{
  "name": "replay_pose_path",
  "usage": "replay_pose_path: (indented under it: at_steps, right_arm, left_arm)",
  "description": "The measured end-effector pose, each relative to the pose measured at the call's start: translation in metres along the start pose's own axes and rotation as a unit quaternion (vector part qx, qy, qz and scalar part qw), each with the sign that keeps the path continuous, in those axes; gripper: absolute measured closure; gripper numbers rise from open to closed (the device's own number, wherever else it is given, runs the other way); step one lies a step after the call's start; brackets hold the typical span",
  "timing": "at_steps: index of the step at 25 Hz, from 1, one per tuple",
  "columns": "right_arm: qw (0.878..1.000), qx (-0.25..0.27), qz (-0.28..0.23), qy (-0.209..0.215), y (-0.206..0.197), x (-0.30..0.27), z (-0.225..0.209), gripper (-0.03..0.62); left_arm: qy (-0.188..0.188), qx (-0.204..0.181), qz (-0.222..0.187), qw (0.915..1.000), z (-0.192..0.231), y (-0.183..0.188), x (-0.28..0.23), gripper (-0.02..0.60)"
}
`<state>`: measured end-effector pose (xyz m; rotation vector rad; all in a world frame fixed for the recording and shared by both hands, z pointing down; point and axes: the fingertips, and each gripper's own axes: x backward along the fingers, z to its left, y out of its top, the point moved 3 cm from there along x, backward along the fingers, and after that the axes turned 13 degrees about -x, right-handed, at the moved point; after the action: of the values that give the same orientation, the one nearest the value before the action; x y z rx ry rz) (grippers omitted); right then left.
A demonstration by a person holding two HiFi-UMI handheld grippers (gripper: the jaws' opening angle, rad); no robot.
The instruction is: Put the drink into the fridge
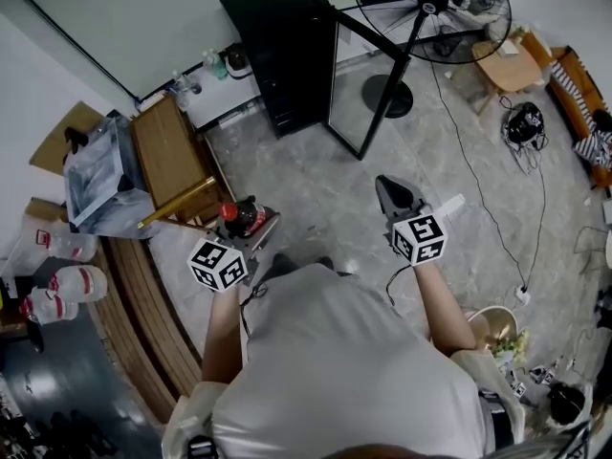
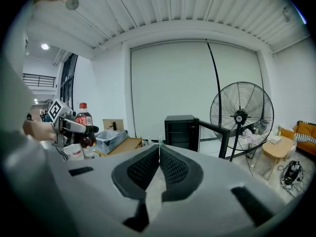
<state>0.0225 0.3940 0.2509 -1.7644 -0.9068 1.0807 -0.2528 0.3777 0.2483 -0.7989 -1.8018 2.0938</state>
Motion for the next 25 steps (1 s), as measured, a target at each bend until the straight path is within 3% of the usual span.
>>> replay_pose_path:
  at_steps: [13, 25]
  right_arm:
    - [1.000, -0.019, 0.017, -0.016, -0.009, -0.026, -0.044, 0.591]
    - [0.999, 0.001, 0.019, -0.044, 0.033, -0.115, -0.063, 0.586]
  left_arm:
    - [-0.010, -0.008, 0.014, 0.9998, 0.019, 0.003, -0.055, 0.284]
    - [-0.044, -0.012, 0.018, 0.9988, 0.109, 0.011, -0.115, 0.285]
